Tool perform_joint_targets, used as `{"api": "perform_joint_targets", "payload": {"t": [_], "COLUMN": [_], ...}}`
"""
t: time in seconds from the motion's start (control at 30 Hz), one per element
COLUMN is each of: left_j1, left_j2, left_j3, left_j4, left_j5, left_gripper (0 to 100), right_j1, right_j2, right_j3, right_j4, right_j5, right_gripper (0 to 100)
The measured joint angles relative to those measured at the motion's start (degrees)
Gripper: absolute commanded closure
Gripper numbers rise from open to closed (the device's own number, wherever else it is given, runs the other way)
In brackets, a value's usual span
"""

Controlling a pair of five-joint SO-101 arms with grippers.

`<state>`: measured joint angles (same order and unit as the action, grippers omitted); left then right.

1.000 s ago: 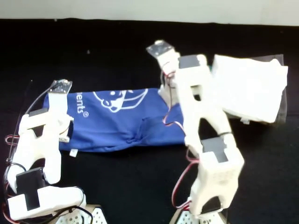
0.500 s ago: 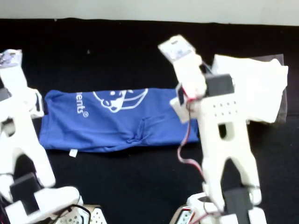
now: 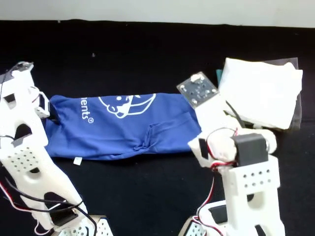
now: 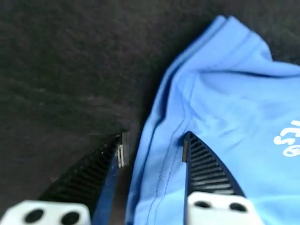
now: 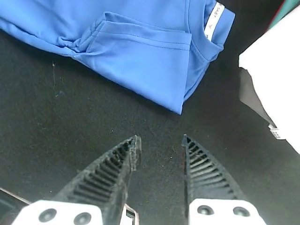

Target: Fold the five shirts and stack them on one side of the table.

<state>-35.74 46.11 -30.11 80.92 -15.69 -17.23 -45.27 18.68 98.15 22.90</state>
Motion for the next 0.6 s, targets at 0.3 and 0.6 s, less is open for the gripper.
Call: {"api": "perform_joint_targets", "payload": {"t": [0.3, 0.6], "left_j1": [4.75, -0.09], "left_j2": [9.76, 13.71], "left_j3": [-15.65, -18.99], "left_j4": [16.00, 18.90], "left_j5": [-1.93, -9.23], "left_gripper": [98, 99], "right_j1": [0.00, 0.00], "right_j2": [-0.88, -1.14], "right_j3": [0.00, 0.00], "right_j4": [0.00, 0.09], "right_j5": [0.09, 0.09], "right_gripper": [86.0, 86.0]}}
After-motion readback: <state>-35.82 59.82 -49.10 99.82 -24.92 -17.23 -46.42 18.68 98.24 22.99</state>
